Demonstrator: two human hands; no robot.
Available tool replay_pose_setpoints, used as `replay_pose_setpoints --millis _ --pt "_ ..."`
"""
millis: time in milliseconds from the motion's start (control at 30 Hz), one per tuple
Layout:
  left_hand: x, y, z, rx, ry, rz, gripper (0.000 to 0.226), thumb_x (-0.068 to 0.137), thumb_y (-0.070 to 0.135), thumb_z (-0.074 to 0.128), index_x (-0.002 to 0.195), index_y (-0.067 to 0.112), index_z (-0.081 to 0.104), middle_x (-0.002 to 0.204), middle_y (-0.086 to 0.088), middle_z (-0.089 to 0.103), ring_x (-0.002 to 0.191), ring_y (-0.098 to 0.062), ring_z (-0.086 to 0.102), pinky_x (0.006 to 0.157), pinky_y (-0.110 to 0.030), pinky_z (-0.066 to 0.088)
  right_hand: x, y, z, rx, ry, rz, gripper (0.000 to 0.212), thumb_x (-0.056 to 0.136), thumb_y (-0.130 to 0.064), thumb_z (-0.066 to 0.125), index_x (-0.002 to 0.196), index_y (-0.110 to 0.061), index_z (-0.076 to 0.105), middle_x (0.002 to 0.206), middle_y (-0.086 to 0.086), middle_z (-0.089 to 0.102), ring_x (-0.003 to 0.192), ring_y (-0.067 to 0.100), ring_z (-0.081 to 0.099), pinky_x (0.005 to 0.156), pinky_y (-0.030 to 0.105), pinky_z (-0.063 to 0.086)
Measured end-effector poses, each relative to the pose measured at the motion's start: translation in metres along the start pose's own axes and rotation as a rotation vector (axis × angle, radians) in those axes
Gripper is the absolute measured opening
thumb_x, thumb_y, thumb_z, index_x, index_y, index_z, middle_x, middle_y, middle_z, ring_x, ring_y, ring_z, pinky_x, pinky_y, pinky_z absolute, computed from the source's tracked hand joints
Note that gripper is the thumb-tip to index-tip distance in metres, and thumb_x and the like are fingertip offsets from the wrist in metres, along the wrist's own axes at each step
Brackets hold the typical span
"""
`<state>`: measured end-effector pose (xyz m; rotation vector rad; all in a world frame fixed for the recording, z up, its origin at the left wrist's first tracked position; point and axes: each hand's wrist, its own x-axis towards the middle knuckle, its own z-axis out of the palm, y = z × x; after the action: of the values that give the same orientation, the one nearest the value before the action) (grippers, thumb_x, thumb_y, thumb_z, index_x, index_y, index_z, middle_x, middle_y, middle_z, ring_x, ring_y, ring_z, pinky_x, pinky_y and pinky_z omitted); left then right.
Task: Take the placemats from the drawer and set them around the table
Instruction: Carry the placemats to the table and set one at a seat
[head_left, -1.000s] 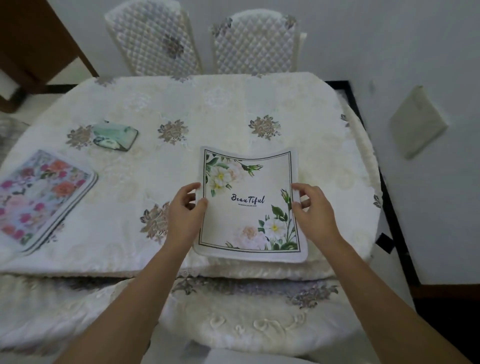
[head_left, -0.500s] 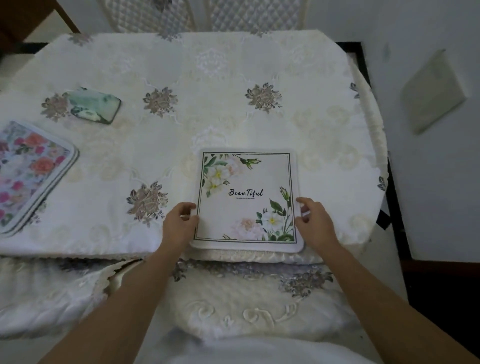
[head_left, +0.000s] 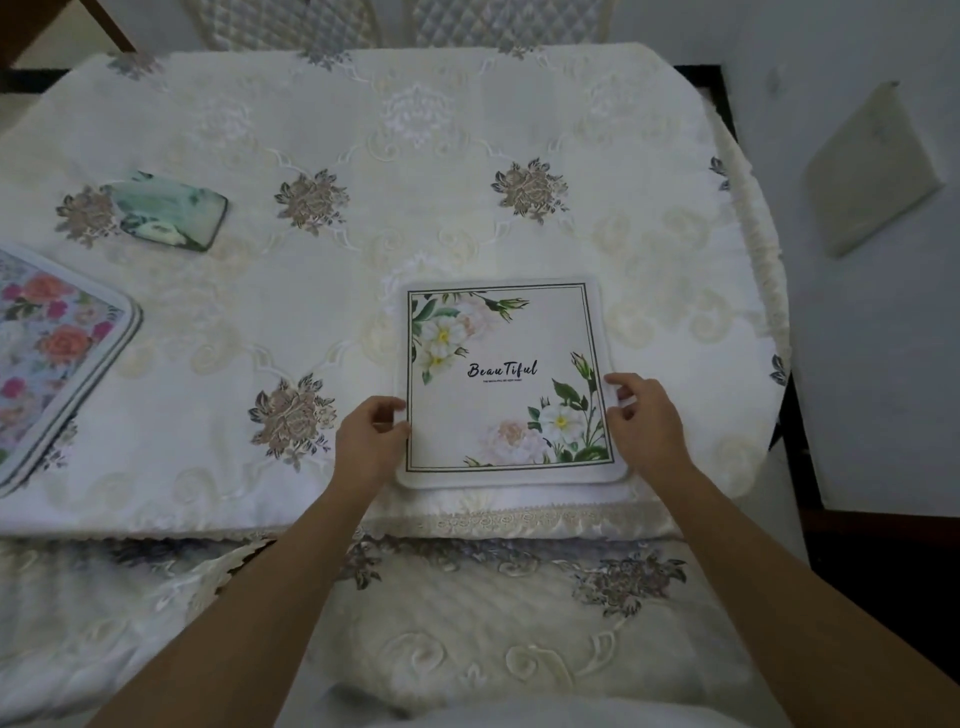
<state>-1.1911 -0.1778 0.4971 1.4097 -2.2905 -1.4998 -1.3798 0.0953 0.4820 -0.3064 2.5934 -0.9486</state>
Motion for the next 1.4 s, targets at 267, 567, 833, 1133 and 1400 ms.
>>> replay_pose_setpoints --millis 267,567,833,1133,1400 --pt "0.002 -0.010 0.001 0.067 -0.033 0.068 0.029 0.087 0.006 0.068 0.113 0.019 0.067 0.079 0.004 0.059 0.064 -0.010 0.052 0.060 -0.010 0.043 -0.014 0.004 0.003 -0.001 0.016 -0.021 0.040 0.089 -0.003 0.060 0.125 -0.020 0.061 0.101 -0.003 0.050 0.071 0.002 0.056 0.058 0.002 0.041" --pt "0.025 -0.006 0.001 0.450 0.070 0.241 0.035 0.090 0.032 0.064 0.124 0.024 0.062 0.118 -0.001 0.056 0.089 -0.019 0.060 0.067 -0.033 0.052 0.008 -0.017 0.006 -0.012 0.060 -0.148 0.038 0.089 -0.014 0.060 0.126 -0.019 0.058 0.118 -0.003 0.054 0.110 0.013 0.049 0.091 0.032 0.046" --pt "0.088 0.041 0.035 0.606 0.024 0.592 0.039 0.091 0.025 0.063 0.129 0.015 0.060 0.136 -0.008 0.057 0.124 -0.029 0.051 0.097 -0.043 0.042 0.070 -0.076 0.032 -0.079 -0.110 -0.328 0.047 0.095 -0.020 0.054 0.141 -0.017 0.047 0.142 0.000 0.049 0.132 0.015 0.040 0.109 0.026 0.030" --pt "0.124 0.074 0.067 0.797 -0.144 0.846 0.049 0.099 0.039 0.038 0.138 0.015 0.054 0.146 -0.010 0.052 0.137 -0.029 0.042 0.114 -0.047 0.032 0.112 -0.093 0.071 -0.463 -0.196 -0.554 0.056 0.095 -0.032 0.052 0.148 -0.018 0.037 0.156 0.002 0.034 0.147 0.023 0.023 0.120 0.041 0.019" --pt "0.127 0.043 0.034 0.877 -0.107 0.774 0.051 0.098 0.044 0.037 0.138 0.018 0.054 0.151 -0.008 0.046 0.140 -0.028 0.039 0.109 -0.046 0.033 0.104 -0.056 0.040 -0.522 -0.136 -0.455 0.059 0.097 -0.040 0.039 0.151 -0.019 0.032 0.159 0.001 0.028 0.148 0.022 0.020 0.120 0.045 0.017"
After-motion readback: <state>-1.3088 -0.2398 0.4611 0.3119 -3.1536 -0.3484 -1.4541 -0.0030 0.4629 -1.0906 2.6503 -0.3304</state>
